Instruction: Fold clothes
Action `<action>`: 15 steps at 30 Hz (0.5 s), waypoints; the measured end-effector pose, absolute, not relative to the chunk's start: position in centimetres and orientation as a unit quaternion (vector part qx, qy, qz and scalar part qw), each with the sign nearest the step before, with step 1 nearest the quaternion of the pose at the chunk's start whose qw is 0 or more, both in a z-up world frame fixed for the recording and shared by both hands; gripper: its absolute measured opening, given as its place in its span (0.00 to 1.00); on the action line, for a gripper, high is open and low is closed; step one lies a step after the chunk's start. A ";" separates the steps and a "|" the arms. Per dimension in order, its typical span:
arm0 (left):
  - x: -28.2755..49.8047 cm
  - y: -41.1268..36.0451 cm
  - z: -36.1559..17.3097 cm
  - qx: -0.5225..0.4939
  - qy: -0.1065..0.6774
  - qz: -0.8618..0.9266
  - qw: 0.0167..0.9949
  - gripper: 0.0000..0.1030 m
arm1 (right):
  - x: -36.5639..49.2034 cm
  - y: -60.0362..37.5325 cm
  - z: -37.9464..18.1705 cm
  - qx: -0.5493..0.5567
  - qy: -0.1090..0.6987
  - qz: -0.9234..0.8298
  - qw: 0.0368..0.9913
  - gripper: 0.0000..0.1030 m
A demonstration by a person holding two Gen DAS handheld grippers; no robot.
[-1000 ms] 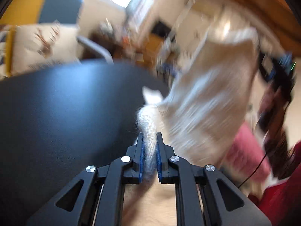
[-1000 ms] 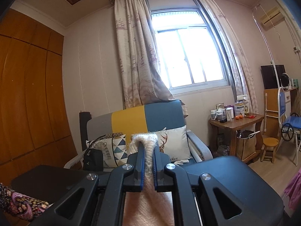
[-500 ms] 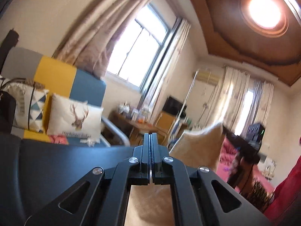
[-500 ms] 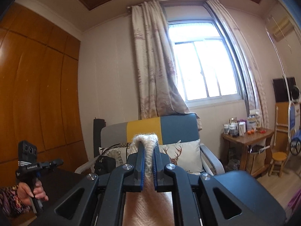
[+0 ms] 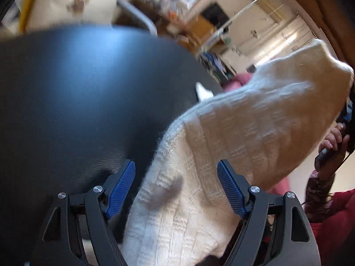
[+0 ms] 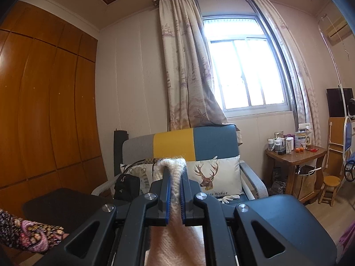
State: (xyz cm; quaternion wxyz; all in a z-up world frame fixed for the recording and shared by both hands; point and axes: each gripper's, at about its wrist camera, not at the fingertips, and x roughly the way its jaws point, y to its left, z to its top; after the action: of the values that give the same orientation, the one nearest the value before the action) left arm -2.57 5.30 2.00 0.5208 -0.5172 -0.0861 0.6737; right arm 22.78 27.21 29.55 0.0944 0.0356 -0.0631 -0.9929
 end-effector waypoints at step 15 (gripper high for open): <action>-0.9 7.2 1.1 -0.515 0.031 0.671 0.533 0.13 | 20.8 27.9 28.5 0.054 -0.085 -0.989 0.109 0.05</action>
State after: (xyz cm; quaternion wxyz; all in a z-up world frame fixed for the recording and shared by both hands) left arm -0.89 7.24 1.10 0.5331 -0.5146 0.0312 0.6708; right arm 20.83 27.93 28.55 0.1092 0.0538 -0.0851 -0.9889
